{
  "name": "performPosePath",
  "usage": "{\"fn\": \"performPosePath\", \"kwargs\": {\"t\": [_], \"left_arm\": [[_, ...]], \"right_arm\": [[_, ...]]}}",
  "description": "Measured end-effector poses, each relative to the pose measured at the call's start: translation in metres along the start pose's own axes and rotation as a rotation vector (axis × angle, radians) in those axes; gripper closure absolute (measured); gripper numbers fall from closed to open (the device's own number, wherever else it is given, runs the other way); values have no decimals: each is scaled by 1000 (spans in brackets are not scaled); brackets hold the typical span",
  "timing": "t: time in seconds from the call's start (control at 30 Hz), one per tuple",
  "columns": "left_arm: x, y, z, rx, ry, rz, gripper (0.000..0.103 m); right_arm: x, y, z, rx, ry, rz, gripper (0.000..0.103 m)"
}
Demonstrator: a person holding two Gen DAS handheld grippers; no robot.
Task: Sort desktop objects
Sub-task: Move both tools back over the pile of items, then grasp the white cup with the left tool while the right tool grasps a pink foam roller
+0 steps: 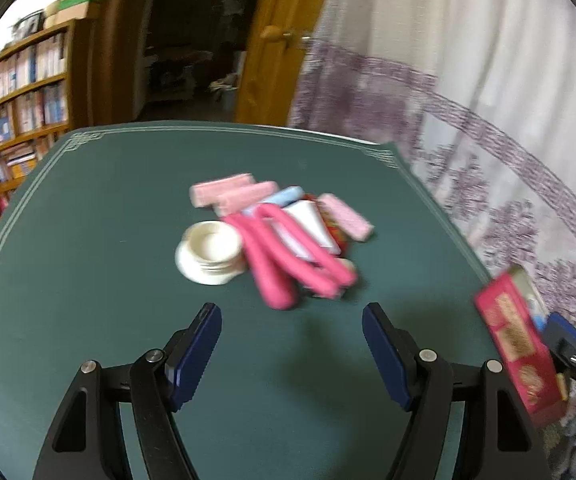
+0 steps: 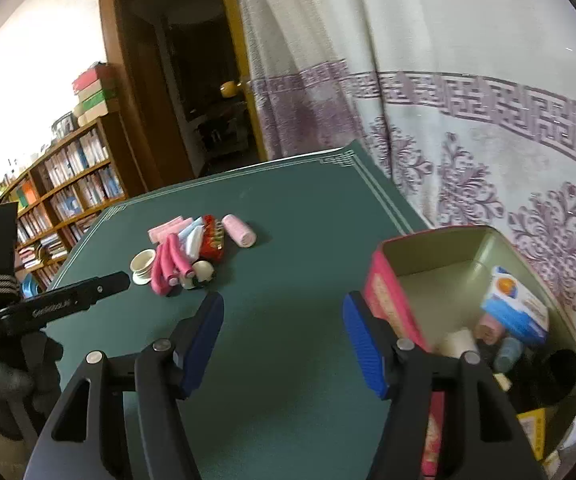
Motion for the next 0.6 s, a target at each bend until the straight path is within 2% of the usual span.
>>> {"fn": "performPosePath", "kwargs": {"t": [0.27,0.6], "left_arm": [[13,-48,34,115,-35,24,29],[29,-57,72,171,-73,121,29]], "right_arm": [[-1,-28,18,27,-30,-46,36],[-2,-37,36,38,-57,-62,35]]}}
Point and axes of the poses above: each gripper's, at about its wrist camera, not at the fingertips, and z roughly the way its jaws point, y to its right, x to its top, the point moved 8 cm from there along z, roughly the way its jaws point, and after that the axes turned 7 degrees about -x, right-handed, at the moved point
